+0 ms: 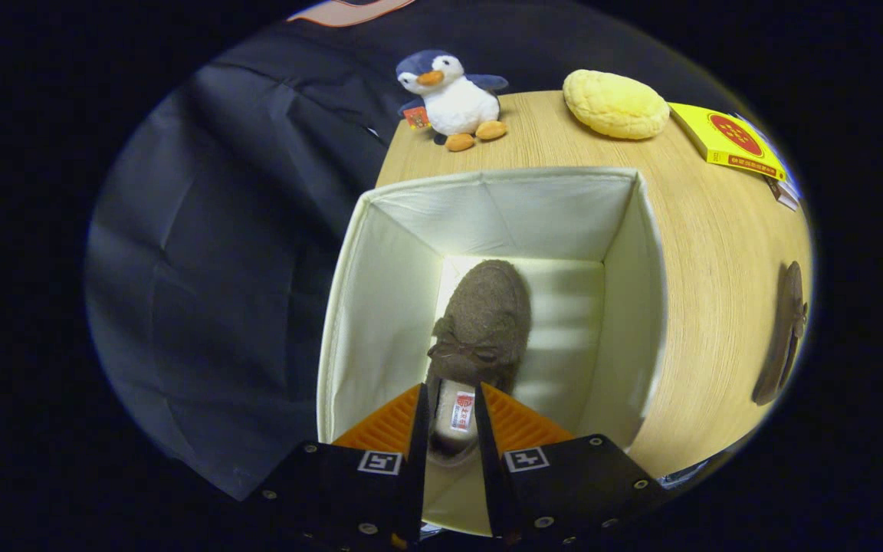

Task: Open the storage box then place both shoes into the box .Put the left shoe in first, then the right shoe, with the right side of both shoes facing outward in a uniform manner.

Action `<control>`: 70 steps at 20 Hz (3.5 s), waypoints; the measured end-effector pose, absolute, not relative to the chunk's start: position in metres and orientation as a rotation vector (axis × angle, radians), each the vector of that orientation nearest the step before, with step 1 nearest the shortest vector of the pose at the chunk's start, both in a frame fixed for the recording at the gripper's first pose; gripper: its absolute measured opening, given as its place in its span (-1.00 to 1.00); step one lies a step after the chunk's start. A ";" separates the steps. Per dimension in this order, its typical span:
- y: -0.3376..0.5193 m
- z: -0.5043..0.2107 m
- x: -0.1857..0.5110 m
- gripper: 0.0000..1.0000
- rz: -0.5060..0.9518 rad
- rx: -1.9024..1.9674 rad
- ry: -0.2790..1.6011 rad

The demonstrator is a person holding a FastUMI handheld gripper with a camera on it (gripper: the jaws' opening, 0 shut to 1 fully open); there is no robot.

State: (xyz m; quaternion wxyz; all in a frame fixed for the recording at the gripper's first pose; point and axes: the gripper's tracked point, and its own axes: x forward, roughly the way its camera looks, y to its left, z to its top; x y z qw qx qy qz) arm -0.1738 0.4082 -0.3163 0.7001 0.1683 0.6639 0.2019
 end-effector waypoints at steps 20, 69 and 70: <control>0.089 -0.316 -0.139 0.92 0.151 0.325 1.107; 0.139 -0.288 -0.099 -0.92 0.029 0.207 1.060; 0.155 -0.282 -0.100 -0.92 0.049 0.217 1.064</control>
